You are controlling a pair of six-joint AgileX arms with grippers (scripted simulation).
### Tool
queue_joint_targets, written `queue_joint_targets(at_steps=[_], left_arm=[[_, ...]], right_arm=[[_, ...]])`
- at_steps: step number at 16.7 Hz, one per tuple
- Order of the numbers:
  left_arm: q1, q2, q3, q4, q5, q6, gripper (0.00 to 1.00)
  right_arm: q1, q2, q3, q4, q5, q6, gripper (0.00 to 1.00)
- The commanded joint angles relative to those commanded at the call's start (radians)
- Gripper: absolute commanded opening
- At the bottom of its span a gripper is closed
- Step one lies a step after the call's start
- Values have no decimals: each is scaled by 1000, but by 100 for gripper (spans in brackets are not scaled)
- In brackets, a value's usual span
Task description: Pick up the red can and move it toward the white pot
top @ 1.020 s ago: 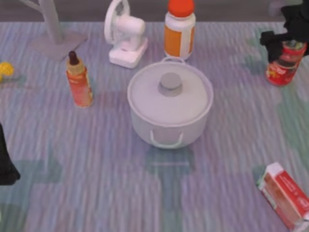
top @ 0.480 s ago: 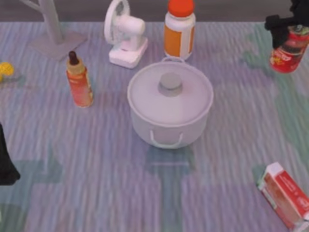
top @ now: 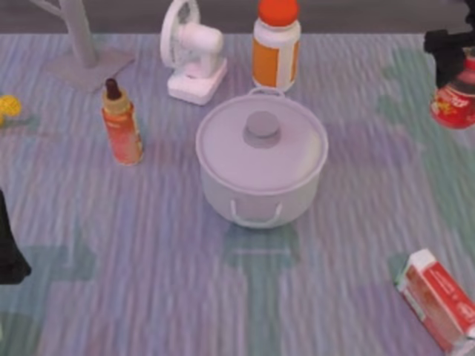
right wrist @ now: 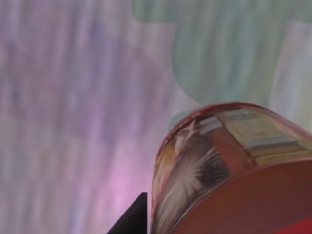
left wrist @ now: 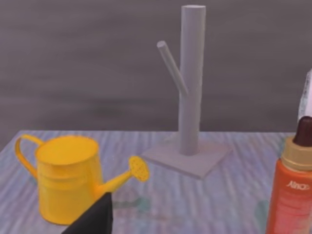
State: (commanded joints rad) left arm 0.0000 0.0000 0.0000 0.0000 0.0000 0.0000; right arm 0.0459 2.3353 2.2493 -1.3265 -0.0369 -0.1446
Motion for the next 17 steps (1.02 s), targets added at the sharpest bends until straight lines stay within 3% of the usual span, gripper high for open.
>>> queue_joint_targets(at_steps=[5,12,17], left_arm=[[0,0,0,0,0,0,100],[0,0,0,0,0,0,100],[0,0,0,0,0,0,100]], right_arm=[[6,-198,-258,84,-2,1,0],[3,-223,-288,95,-2,6,0],[96,-255,-404,182,34,163,0]])
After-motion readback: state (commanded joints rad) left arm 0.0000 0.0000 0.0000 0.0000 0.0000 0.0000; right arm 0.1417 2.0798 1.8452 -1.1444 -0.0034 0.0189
